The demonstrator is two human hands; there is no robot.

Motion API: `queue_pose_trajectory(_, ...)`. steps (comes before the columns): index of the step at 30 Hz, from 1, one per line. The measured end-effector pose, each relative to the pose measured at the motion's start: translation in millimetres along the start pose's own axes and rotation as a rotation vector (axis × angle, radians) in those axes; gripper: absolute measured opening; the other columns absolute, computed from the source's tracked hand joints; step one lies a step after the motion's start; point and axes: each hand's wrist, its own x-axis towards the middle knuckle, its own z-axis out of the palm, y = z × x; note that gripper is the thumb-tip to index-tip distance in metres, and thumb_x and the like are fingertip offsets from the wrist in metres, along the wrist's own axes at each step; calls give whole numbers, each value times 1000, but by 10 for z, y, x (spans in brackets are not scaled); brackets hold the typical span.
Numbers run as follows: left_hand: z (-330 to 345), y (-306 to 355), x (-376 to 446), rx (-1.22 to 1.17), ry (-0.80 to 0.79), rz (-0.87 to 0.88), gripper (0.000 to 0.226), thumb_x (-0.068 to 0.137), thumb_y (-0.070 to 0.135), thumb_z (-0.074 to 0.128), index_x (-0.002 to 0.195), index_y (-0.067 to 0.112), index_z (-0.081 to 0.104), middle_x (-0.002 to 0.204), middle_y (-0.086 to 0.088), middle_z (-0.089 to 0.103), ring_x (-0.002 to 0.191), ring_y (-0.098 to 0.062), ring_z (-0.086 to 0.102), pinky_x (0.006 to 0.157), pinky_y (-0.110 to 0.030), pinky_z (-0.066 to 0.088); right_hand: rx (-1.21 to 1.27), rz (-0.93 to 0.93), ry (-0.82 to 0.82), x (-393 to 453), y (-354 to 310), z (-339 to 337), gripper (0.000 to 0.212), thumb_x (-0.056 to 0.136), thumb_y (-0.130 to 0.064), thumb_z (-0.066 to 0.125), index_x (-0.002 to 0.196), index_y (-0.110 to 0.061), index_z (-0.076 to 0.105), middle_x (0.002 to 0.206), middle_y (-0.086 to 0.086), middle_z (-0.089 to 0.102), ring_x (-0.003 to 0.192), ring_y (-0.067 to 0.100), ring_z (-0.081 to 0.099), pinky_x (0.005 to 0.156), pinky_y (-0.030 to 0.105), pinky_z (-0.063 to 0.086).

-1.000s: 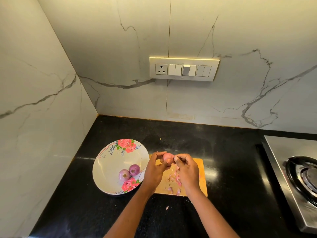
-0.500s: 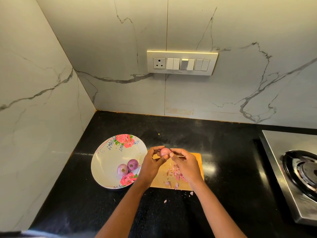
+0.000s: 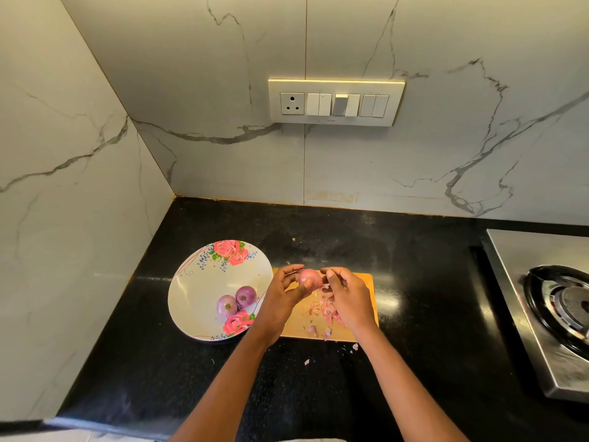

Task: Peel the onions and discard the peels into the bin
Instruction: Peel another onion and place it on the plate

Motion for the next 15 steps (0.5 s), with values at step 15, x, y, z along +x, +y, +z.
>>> queue_pose_trajectory(15,-22,2,3,46,3,45,47,86,43,70,127,22,62,124,6,69,115,-11,66,99,-30,56,-223,-321,27,-156,-88,-77,13,93,-18,72,104,-16,80,88,-17,69,81,-9,64,71,7,48)
